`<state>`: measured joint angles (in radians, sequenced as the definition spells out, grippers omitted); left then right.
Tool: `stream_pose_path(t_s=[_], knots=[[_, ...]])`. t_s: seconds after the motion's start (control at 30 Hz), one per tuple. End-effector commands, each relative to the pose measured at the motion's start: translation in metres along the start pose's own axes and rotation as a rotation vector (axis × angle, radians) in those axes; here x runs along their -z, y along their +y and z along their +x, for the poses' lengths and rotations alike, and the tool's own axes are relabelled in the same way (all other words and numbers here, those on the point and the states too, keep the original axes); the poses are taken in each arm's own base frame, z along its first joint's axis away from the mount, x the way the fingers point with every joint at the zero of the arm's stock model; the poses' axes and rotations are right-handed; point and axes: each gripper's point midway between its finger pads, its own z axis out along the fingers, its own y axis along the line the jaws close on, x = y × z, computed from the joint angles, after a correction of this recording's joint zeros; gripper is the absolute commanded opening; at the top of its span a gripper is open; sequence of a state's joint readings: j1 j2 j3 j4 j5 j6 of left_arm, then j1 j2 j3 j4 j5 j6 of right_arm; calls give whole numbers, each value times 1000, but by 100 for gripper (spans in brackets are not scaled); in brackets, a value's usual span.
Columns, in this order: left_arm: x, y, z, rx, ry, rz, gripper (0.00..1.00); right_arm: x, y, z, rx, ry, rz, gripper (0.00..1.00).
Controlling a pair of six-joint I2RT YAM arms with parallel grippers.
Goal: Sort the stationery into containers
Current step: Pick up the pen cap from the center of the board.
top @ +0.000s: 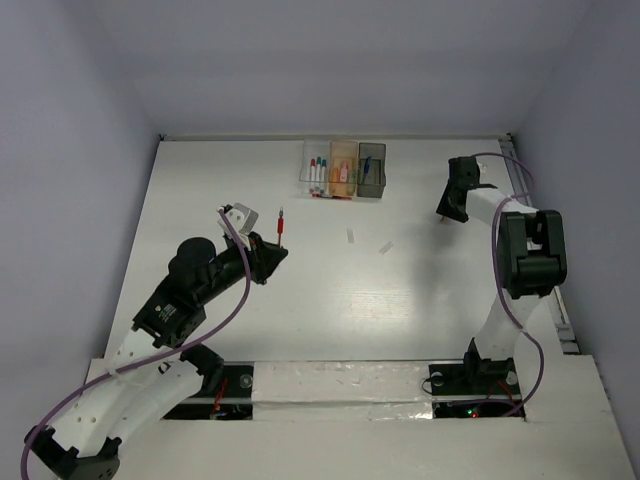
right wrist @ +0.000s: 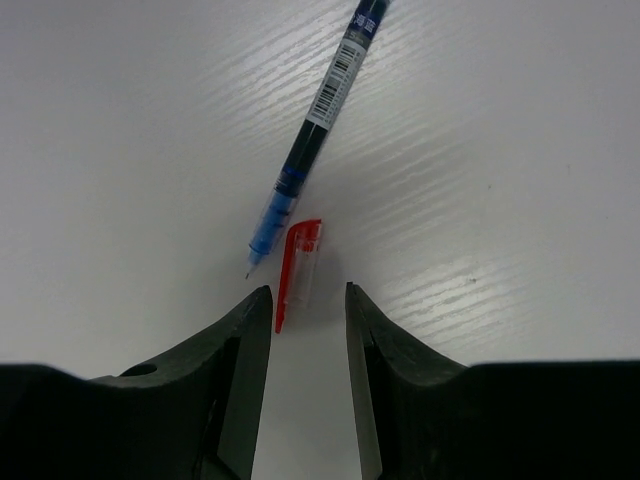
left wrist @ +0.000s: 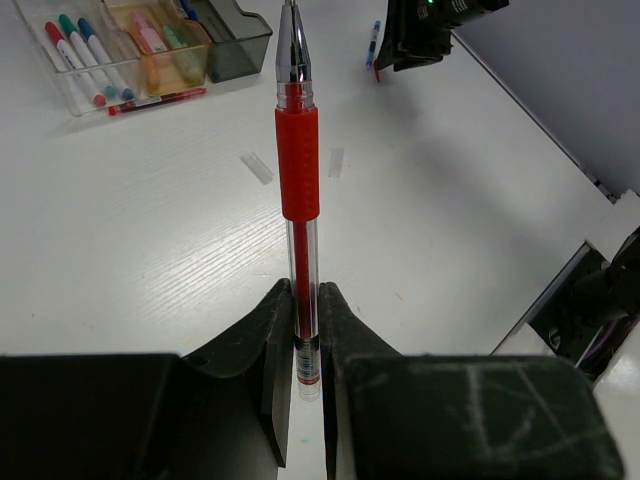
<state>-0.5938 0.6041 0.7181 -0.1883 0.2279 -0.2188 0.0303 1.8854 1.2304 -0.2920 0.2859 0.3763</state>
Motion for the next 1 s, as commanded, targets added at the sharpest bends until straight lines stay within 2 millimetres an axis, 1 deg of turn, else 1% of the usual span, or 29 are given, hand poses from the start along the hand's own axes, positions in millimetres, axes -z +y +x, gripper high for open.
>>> stream_pose_path(t_s=[0.0, 0.03, 0.07, 0.23, 0.3, 0.37, 0.4, 0.43, 0.47, 0.63, 0.67, 0.7, 0.73, 0.77, 0.8, 0.83, 0.87, 0.9, 0.93, 0.97], knots=[[2, -4, -12, -19, -46, 18, 0, -2, -1, -11, 31, 14, 0, 41], [2, -4, -12, -19, -46, 17, 0, -3, 1, -10, 39, 23, -8, 41], [2, -4, -13, -20, -48, 19, 0, -5, -1, -13, 35, 25, -6, 41], [3, -4, -14, -22, -53, 16, 0, -12, -2, -3, 61, 71, 5, 39], [3, -4, -14, -22, -54, 16, 0, -12, -2, -3, 66, 78, 2, 37], [3, -4, -14, -20, -53, 14, 0, -14, 0, -1, 71, 90, -3, 34], [3, -4, -14, -22, -56, 16, 0, -15, -1, 1, 76, 100, 0, 28], [3, -4, -14, -22, -54, 16, 0, -14, -1, 1, 77, 103, 1, 28], [3, -4, -14, -20, -54, 16, 0, -15, -1, 3, 79, 110, 3, 25], [3, -4, -14, -20, -54, 16, 0, -15, -4, 7, 82, 111, 9, 19], [3, -4, -14, -22, -54, 17, 0, -15, -4, 8, 83, 117, 7, 13], [3, -4, -14, -22, -56, 16, 0, -15, -3, 9, 80, 120, 3, 11], [3, -4, -13, -22, -53, 16, 0, -12, -2, 8, 73, 113, -4, 9], [3, -4, -14, -22, -54, 17, 0, -10, -4, 14, 69, 123, -10, 4], [3, -4, -13, -21, -51, 17, 0, -8, -4, 16, 56, 122, -14, 3], [3, -4, -13, -21, -51, 15, 0, 2, -1, 10, 40, 99, -38, 2], [3, -4, -13, -22, -52, 17, 0, 8, 5, 13, 28, 104, -83, 2], [2, -4, -12, -19, -49, 16, 0, 11, 4, 25, 11, 115, -100, 2], [2, -4, -12, -21, -47, 19, 0, 17, 5, 28, 1, 112, -122, 1], [1, -5, -12, -23, -47, 25, 0, 34, 14, 25, -7, 90, -179, 1]])
